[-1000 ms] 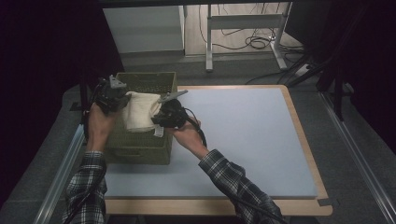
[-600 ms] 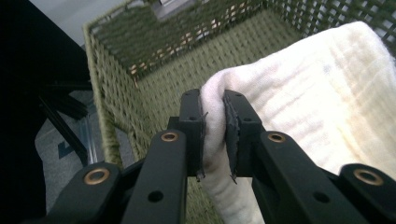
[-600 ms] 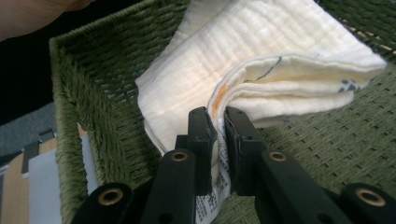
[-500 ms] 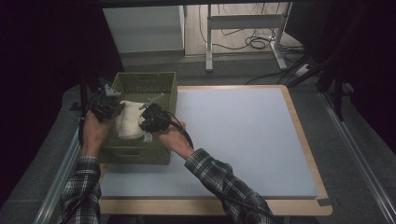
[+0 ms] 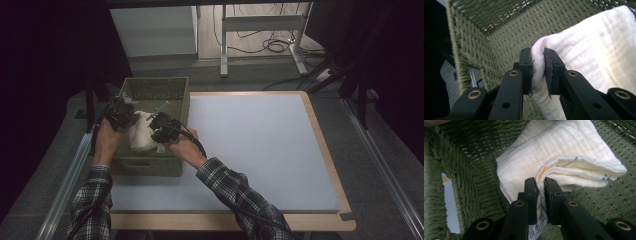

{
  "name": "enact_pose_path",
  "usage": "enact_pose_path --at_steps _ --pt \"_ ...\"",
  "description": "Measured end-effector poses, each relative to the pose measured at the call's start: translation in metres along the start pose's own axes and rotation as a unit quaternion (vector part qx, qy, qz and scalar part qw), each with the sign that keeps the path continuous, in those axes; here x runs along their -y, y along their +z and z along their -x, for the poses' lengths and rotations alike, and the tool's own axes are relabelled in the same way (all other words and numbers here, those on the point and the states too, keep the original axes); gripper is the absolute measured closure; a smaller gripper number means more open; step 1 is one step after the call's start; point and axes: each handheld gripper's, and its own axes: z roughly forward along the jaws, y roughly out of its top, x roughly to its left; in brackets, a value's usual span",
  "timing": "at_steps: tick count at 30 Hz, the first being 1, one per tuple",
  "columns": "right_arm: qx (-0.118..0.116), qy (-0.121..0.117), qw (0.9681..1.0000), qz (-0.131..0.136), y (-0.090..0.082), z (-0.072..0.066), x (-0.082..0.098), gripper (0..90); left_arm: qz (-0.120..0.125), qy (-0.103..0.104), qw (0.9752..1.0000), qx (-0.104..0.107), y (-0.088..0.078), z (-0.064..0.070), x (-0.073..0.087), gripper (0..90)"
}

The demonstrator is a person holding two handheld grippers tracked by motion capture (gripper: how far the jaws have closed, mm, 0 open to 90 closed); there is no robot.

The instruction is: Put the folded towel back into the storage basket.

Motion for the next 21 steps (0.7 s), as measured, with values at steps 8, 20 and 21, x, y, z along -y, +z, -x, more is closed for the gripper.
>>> enact_pose_path --at_steps 8,20,21 --pt "0.005 -0.014 0.9996 -0.025 0.004 -0.002 -0.002 75.7 -0.025 0.014 0.9996 0.005 0.012 0.004 -0.003 75.9" --pt "0.012 -0.007 0.9999 0.009 -0.011 0.008 0.0 65.1 -0.02 -0.027 0.9994 -0.006 0.017 0.003 -0.004 49.9" --pt "0.009 -0.005 0.9999 0.013 -0.013 0.009 0.001 64.2 -0.016 -0.034 0.9993 -0.003 0.016 0.002 -0.003 48.8"
